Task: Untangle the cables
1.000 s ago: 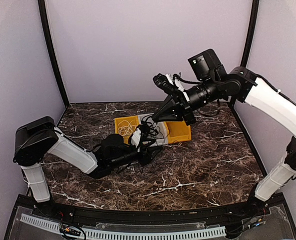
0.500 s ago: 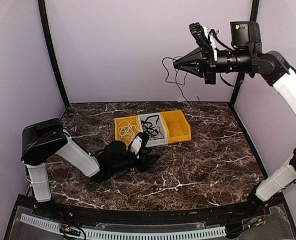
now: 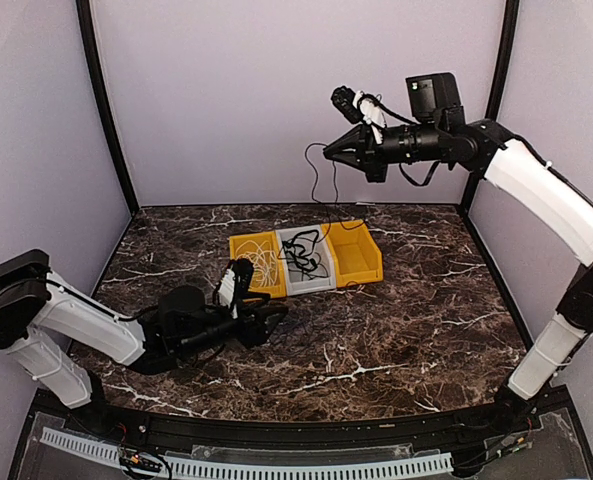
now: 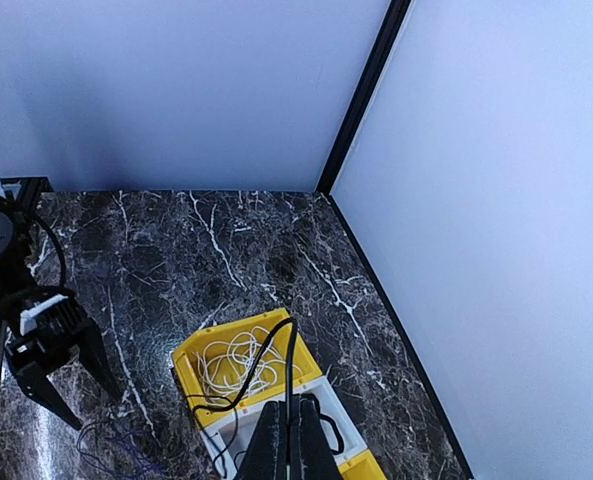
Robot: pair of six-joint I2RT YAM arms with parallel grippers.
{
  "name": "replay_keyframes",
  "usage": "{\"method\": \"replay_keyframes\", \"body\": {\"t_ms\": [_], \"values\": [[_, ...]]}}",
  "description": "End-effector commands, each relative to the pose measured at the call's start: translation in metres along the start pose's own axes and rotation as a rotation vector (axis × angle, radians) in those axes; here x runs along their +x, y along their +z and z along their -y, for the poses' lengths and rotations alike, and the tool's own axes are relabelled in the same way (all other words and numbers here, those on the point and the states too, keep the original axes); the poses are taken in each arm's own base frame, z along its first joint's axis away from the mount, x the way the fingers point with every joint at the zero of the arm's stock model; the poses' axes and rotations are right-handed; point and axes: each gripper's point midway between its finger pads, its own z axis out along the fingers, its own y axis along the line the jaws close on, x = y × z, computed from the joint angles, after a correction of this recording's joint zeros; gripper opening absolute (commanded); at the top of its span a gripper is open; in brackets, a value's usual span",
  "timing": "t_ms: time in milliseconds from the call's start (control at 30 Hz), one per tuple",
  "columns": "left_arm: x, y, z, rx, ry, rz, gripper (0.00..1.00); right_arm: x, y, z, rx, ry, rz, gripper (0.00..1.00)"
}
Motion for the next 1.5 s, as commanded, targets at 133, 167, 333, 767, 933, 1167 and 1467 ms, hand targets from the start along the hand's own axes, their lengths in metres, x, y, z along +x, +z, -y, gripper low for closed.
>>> {"method": "replay_keyframes", "body": {"t_ms": [133,167,333,767,933,1167,1467], "values": [[-0.006,-0.041,-0.016,-0.102,-0.051,0.007,0.59,0.039,0.044,0.024,0.041,0.052,-0.051,0.00],[-0.009,-0.045,-0.017,-0.109,-0.053,0.013,0.59,0.045,0.049,0.026,0.041,0.060,-0.063,0.00],[-0.013,-0.060,-0.024,-0.144,-0.057,0.036,0.59,0.072,0.072,0.030,0.031,0.090,-0.115,0.00],[-0.017,-0.077,-0.040,-0.225,-0.018,0.060,0.60,0.125,0.110,0.038,0.026,0.155,-0.218,0.00],[-0.014,-0.076,-0.042,-0.235,-0.022,0.054,0.60,0.159,0.130,0.028,-0.022,0.208,-0.266,0.00],[-0.010,-0.073,-0.041,-0.231,-0.031,0.041,0.60,0.173,0.150,0.026,-0.060,0.257,-0.271,0.00],[-0.007,-0.075,-0.043,-0.239,-0.032,0.035,0.60,0.195,0.170,0.046,0.015,0.259,-0.311,0.00]]}}
